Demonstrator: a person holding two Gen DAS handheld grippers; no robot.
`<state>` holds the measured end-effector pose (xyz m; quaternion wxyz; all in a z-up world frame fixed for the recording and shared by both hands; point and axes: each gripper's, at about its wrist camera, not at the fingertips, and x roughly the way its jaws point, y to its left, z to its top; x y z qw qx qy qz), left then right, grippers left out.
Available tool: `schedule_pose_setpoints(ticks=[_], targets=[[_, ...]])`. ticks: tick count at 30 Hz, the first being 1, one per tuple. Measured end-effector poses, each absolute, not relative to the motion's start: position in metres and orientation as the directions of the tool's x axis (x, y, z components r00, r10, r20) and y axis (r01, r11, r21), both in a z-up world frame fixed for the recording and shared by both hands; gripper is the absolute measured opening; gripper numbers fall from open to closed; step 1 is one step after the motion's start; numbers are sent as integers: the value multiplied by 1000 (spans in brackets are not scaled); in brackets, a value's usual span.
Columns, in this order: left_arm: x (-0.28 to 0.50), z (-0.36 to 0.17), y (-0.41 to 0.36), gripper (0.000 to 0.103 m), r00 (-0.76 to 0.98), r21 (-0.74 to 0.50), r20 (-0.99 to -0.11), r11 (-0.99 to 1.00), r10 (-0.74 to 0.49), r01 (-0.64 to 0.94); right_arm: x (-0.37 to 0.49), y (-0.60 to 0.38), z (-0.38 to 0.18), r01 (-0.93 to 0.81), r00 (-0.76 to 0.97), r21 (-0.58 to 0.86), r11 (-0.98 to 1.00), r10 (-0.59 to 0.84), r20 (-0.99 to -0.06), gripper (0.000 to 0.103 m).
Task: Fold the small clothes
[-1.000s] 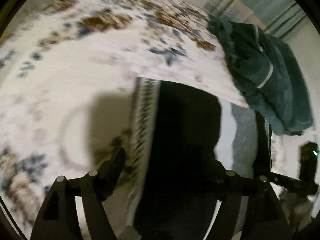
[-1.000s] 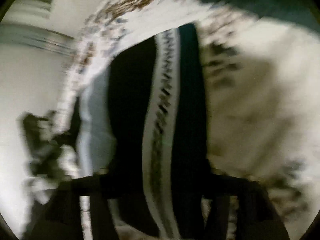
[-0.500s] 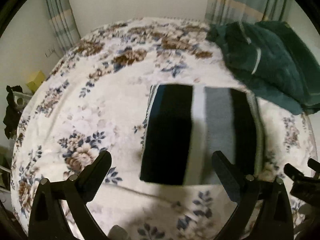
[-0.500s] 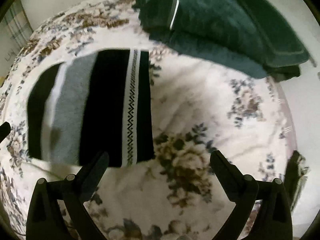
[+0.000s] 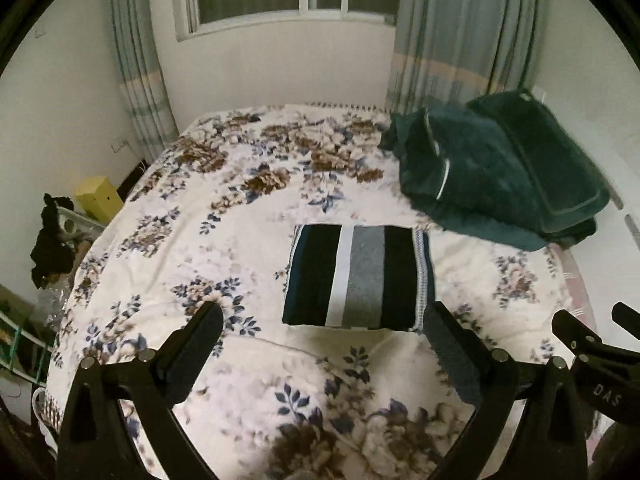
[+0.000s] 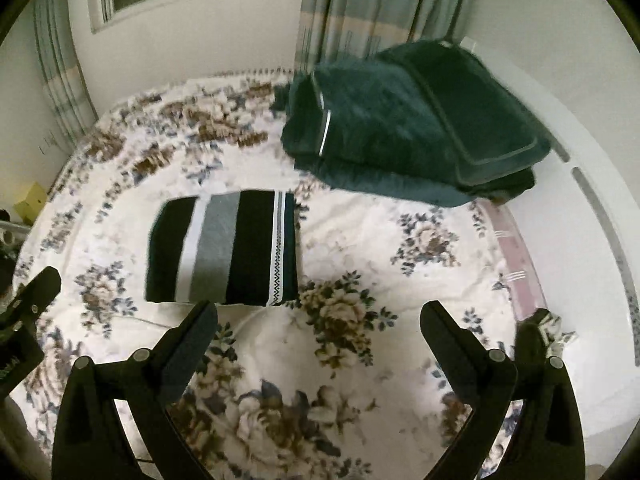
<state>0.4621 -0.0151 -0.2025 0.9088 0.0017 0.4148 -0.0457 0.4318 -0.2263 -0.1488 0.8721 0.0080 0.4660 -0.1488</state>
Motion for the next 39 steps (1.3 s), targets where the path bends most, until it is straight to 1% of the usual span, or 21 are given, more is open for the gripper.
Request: schedule_pose_setpoints(ticks=[5,8,16,22,27,39], targets=[[405,-148,-11,102,699,-40,-710,996,-87,83,364,-208,-76,257,600,-133,957,-266,-755,102],[376,-126,-10,102,721,-34,-687,996,-86,87,319,-202,-35,259,646,-136,956,-276,-712,102],[305,-78,-3,102,760,-51,-642,995,-97,84,227,-184,33,233,712,-131,964,-261,-652,102],[272,-58,-2,102,779,-49,-619,995,-98,86,175,-177,65,214,747,-118,970,-240,-620,102],[252,-49,-2,102,788,-39,-610,996,-86,78,150,-179,82,200,764,-109,974,-225,-605,102],[230,-42,-7,102,803,-24,-594,999,-48,42,133,-188,90,189,768,-100,977,-210,-605,103]])
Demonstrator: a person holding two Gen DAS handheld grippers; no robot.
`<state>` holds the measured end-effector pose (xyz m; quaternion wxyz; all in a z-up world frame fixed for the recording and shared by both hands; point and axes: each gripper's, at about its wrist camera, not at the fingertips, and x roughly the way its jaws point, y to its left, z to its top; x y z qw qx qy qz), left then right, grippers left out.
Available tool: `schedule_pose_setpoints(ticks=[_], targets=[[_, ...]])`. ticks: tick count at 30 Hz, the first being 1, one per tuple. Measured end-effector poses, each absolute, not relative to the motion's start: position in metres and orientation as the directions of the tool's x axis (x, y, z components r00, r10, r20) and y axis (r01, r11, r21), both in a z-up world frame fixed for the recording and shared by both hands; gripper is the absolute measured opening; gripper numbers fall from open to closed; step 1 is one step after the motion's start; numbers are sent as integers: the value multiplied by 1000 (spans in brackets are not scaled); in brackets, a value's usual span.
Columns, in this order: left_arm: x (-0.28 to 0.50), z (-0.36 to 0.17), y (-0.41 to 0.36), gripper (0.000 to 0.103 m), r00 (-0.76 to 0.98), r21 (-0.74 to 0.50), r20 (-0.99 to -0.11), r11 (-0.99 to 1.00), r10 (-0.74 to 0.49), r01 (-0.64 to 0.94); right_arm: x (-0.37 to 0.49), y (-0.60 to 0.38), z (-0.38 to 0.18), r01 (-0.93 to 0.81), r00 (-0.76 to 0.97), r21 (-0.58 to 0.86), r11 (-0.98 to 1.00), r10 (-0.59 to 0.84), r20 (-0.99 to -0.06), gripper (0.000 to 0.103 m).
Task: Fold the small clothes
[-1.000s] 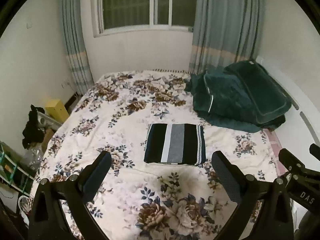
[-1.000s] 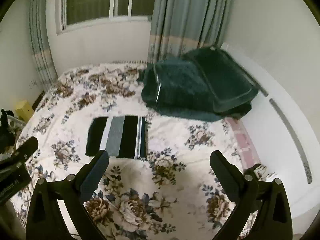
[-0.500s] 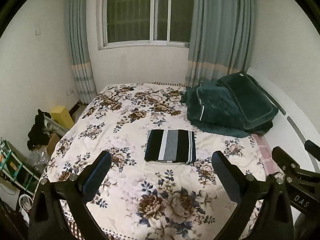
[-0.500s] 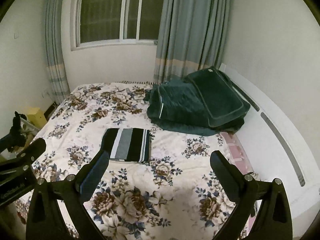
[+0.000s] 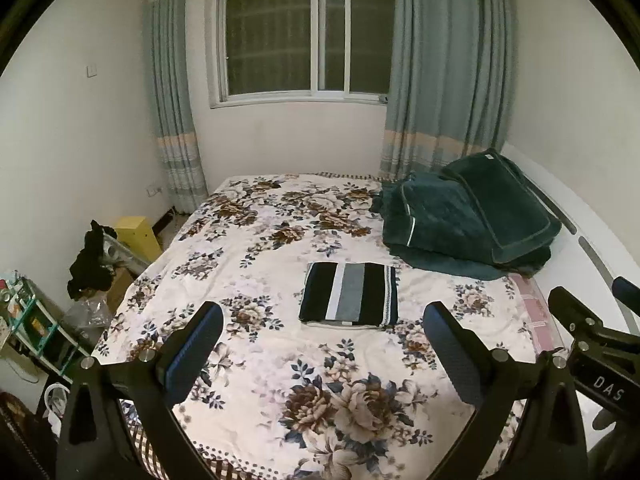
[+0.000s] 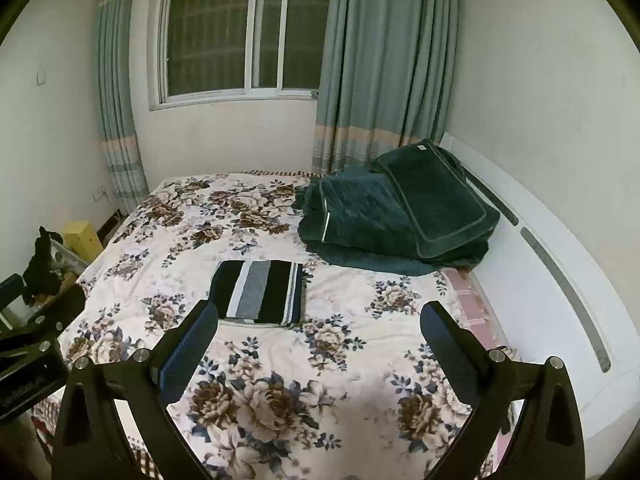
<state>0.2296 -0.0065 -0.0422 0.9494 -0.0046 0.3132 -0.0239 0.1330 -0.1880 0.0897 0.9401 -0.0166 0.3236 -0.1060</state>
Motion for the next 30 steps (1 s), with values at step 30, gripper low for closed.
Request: schedule_pose_setpoints(ticks=[30], targets=[[222,-35,-3,103,823,-12,-566,999,-47,49,155,-187,99,154,782,-89,984,-176,-598,103]])
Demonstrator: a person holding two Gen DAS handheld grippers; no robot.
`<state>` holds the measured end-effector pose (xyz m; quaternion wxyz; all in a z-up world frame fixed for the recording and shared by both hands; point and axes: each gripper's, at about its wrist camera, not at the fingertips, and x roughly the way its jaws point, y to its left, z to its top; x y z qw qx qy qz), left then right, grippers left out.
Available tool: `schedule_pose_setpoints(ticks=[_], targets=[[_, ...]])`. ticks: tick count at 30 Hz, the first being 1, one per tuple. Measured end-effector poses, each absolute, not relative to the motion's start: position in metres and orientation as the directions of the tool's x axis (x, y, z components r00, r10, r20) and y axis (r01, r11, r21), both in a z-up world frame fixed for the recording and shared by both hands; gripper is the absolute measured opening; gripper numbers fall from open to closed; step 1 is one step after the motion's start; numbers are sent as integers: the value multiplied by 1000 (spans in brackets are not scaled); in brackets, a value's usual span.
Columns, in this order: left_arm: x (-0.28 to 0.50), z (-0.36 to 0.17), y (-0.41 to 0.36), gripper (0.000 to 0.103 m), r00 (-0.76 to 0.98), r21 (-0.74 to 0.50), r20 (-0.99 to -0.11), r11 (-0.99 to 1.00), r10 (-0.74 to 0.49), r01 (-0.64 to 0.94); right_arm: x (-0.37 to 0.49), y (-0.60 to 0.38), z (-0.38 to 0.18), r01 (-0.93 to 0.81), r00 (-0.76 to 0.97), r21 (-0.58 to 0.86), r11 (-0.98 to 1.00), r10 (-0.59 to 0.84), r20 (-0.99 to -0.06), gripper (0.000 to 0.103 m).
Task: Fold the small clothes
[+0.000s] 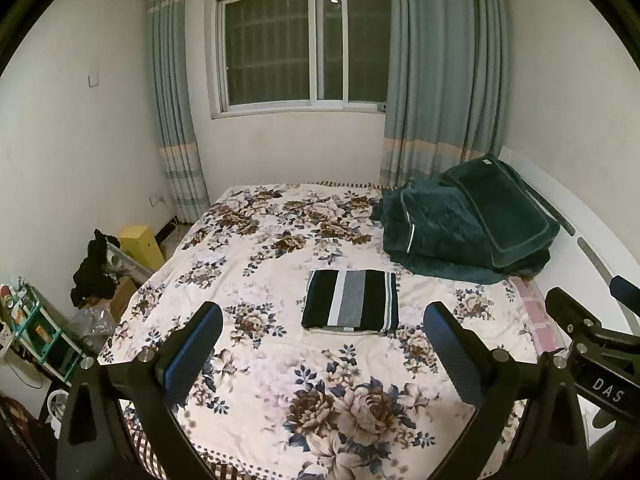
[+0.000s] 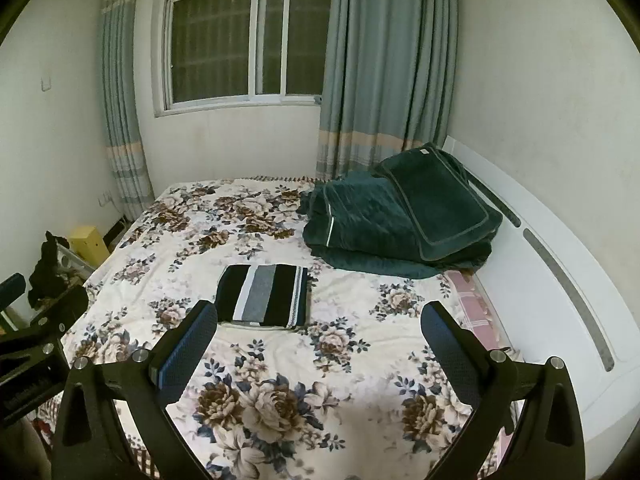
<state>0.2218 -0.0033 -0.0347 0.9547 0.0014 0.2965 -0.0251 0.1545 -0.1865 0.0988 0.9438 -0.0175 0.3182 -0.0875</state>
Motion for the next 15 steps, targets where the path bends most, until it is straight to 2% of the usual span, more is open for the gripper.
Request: schedule_pose_setpoints(ticks=[15], targets=[[221,-29,-2,103,827,-18,-560,999,-45,42,144,-179,103,163,785,-80,983,-179,-593,103]])
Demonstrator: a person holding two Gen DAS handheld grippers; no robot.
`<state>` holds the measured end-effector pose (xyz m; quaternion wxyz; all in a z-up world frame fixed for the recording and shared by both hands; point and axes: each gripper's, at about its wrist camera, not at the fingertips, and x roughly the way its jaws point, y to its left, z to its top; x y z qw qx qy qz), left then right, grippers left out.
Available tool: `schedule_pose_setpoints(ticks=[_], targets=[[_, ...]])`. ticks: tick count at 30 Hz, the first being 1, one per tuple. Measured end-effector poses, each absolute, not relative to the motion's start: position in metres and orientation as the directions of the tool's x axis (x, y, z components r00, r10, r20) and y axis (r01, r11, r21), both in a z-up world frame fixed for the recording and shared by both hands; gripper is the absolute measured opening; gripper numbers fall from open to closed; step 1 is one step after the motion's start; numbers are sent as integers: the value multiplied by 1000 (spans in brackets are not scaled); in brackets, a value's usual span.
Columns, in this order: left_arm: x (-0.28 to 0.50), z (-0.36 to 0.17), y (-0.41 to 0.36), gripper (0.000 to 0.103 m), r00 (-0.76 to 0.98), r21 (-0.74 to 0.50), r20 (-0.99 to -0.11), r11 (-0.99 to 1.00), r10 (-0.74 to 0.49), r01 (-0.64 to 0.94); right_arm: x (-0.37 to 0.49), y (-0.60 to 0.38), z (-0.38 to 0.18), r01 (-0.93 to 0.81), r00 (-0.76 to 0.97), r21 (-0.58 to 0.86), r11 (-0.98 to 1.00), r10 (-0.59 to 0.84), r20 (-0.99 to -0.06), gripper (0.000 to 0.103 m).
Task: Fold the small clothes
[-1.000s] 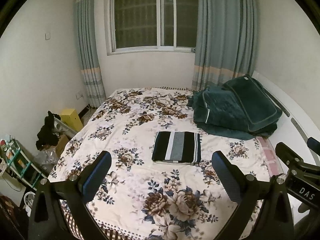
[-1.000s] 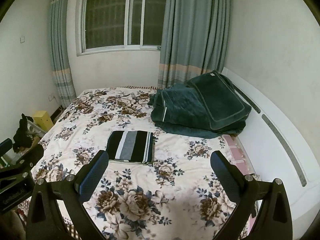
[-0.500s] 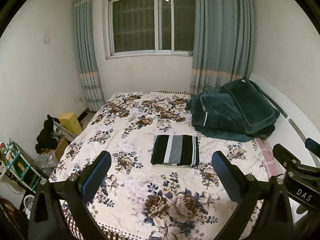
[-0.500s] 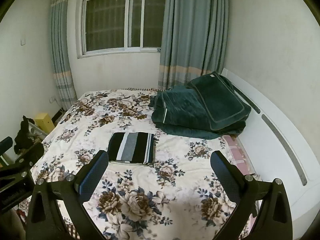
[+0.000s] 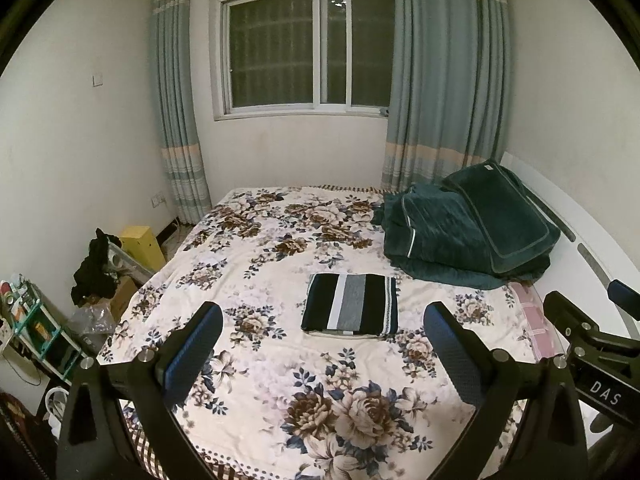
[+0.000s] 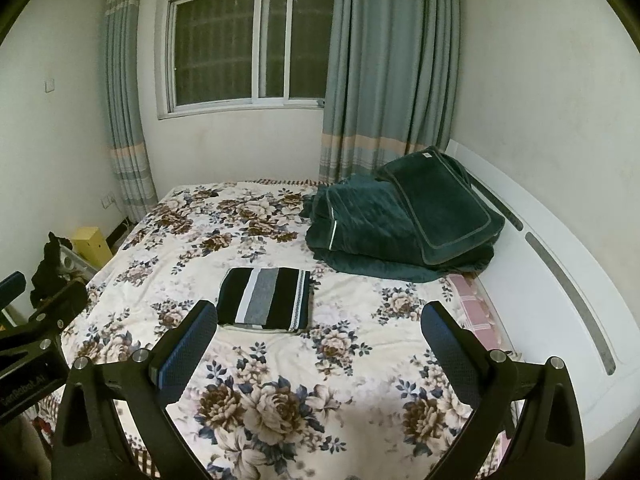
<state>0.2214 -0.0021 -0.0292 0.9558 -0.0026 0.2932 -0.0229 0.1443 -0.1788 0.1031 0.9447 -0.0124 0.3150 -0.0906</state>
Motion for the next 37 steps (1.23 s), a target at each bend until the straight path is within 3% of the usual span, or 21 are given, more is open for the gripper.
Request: schedule_pose_setpoints(ticks=[37], targets=[[219,-25,-1,103,835,-22,-549,999,-37,29,123,-180,96,191,783,-75,979,-198,-590,103]])
